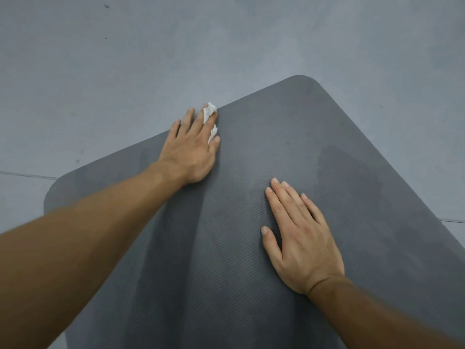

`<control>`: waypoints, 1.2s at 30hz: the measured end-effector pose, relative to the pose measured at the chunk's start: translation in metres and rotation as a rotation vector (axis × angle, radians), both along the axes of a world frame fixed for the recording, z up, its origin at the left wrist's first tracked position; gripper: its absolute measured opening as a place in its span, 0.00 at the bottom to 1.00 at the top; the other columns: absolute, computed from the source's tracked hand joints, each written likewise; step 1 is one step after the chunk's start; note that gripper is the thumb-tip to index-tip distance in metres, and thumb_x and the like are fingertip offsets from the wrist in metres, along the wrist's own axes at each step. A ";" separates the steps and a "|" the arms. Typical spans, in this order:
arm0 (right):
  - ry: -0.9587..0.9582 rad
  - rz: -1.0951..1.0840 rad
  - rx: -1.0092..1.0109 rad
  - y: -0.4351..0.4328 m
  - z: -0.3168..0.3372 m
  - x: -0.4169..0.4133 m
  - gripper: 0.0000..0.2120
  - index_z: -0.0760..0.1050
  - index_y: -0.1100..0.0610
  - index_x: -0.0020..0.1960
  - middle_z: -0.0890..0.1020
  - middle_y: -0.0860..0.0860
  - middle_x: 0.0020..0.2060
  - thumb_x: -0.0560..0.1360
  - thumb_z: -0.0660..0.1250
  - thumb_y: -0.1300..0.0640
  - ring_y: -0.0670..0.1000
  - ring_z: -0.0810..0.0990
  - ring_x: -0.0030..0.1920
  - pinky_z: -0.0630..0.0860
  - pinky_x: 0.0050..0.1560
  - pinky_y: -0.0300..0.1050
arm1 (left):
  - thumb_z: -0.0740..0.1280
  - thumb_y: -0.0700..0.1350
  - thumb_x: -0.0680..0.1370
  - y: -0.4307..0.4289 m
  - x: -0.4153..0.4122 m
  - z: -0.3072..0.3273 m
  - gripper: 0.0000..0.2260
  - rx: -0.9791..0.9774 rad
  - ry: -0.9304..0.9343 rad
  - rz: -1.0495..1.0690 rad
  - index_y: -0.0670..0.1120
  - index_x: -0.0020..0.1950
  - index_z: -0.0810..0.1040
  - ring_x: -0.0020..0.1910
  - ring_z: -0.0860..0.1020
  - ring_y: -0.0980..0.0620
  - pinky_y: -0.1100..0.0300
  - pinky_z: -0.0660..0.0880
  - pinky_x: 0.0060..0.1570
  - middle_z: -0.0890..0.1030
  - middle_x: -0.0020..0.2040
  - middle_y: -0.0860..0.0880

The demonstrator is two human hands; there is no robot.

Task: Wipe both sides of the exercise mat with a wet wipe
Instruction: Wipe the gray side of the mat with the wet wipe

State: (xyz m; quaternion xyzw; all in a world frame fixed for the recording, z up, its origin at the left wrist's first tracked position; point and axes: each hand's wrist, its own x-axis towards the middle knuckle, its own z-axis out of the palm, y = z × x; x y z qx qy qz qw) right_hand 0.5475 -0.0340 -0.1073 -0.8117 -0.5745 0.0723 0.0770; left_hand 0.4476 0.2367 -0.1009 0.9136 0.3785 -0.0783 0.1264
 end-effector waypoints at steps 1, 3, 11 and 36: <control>-0.001 0.001 -0.002 0.000 0.000 0.000 0.32 0.57 0.56 0.84 0.57 0.50 0.83 0.83 0.51 0.43 0.48 0.53 0.83 0.50 0.82 0.51 | 0.43 0.56 0.87 -0.007 -0.005 -0.001 0.27 0.000 -0.017 -0.011 0.51 0.85 0.41 0.83 0.39 0.49 0.49 0.39 0.81 0.41 0.85 0.53; -0.002 0.005 -0.006 0.001 0.000 0.000 0.32 0.57 0.56 0.84 0.57 0.50 0.83 0.83 0.51 0.42 0.48 0.52 0.83 0.50 0.82 0.51 | 0.41 0.56 0.86 -0.027 -0.017 -0.003 0.27 0.008 -0.038 -0.062 0.51 0.85 0.41 0.83 0.37 0.50 0.50 0.37 0.81 0.39 0.85 0.53; -0.012 0.008 0.010 0.001 -0.001 -0.001 0.33 0.58 0.56 0.83 0.58 0.50 0.83 0.82 0.52 0.43 0.48 0.54 0.83 0.52 0.82 0.51 | 0.45 0.57 0.87 -0.134 -0.080 0.002 0.28 0.042 -0.040 -0.388 0.49 0.85 0.47 0.84 0.40 0.50 0.46 0.48 0.82 0.44 0.85 0.51; -0.003 0.006 -0.005 0.000 -0.001 0.000 0.33 0.56 0.55 0.84 0.57 0.50 0.83 0.83 0.51 0.41 0.47 0.52 0.83 0.50 0.82 0.51 | 0.43 0.55 0.87 -0.024 -0.011 0.000 0.27 0.003 -0.002 -0.080 0.50 0.85 0.40 0.83 0.38 0.50 0.49 0.38 0.81 0.39 0.85 0.53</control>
